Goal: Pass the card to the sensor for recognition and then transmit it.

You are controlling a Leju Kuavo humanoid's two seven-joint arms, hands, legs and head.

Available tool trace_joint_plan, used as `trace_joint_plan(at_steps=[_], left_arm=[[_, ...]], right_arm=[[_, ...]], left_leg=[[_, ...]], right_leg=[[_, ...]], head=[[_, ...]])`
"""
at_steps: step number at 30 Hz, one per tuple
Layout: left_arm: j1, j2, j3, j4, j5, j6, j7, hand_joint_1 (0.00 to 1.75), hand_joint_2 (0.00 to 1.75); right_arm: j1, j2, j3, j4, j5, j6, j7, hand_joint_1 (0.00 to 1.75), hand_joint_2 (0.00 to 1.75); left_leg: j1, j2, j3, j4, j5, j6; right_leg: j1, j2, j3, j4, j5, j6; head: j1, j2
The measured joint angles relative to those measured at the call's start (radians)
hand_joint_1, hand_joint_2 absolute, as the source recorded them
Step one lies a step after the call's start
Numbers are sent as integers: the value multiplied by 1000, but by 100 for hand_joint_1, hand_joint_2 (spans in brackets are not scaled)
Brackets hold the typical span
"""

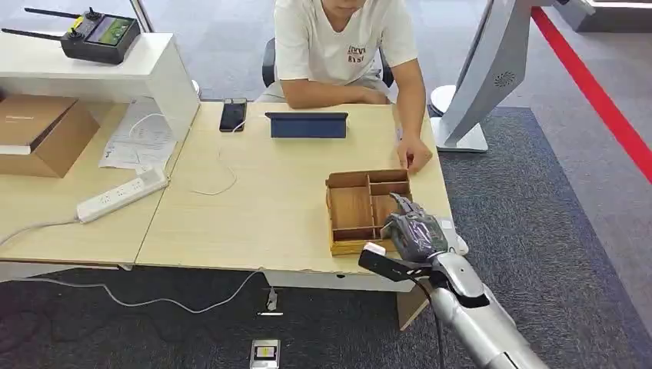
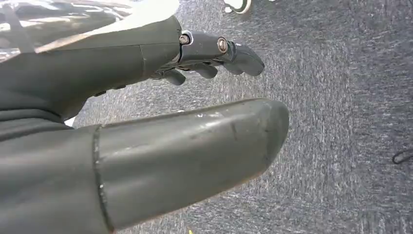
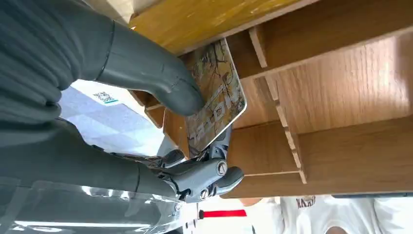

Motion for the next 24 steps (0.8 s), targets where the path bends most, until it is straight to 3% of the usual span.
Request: trace_joint_plan(at_steps=[7, 17, 24], left_arm=[[0, -1, 0, 0, 1, 11, -5, 0, 0], [1, -1, 0, 0, 5, 11, -18, 0, 0], [0, -1, -1, 0, -18, 0, -39, 0, 0]], right_arm=[[-6, 2, -16, -77, -51, -29, -1, 175, 175], [-98, 3, -74, -337, -58, 95, 47, 175, 175], [-169, 14, -82, -386, -88, 137, 7, 175, 175]], left_leg=[[0, 0, 0, 0, 0, 0], [0, 0, 0, 0, 0, 0], [0, 0, 0, 0, 0, 0]], right_leg=[[0, 0, 0, 0, 0, 0], [0, 0, 0, 0, 0, 0], [0, 0, 0, 0, 0, 0]], head=[[0, 0], [0, 0], [0, 0]])
